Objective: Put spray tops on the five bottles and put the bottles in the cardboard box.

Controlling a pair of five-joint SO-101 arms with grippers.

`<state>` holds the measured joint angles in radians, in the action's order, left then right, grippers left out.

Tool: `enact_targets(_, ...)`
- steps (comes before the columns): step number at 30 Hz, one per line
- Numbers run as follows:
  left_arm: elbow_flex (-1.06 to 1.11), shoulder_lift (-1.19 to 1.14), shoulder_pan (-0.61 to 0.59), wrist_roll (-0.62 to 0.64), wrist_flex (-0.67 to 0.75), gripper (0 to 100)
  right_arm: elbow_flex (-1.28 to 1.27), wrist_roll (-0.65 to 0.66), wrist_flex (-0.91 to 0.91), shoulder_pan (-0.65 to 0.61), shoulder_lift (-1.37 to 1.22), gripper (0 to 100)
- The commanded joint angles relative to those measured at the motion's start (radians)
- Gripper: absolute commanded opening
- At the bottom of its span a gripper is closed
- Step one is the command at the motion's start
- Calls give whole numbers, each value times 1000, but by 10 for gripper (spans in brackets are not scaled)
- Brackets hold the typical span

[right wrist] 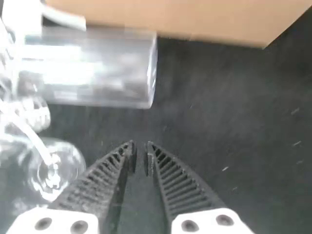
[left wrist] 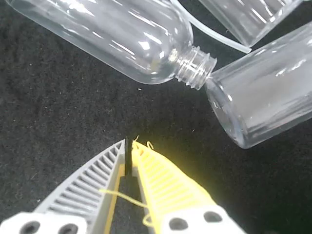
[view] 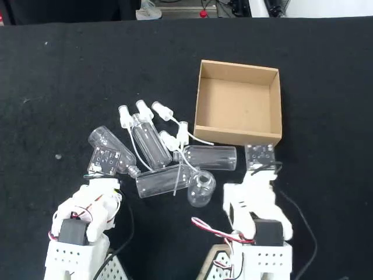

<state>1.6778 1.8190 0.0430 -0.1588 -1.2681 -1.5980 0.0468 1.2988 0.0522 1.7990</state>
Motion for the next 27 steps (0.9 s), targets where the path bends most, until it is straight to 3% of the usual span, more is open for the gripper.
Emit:
enact_targets(1, 21, 6, 10, 9, -5, 30, 91, 210, -84, 78, 94, 22)
enact_targets(4, 21, 6, 10, 9, -5, 30, 85, 439, -209, 166, 96, 22)
enact_targets(7, 21, 6, 10, 9, -5, 30, 85, 549, -316, 207, 93, 22)
enact_targets(16, 21, 6, 10, 9, -5, 30, 349, 555, -175, 244, 93, 22)
enact_targets(27, 21, 6, 10, 9, -5, 30, 730, 526, 32, 74, 31, 22)
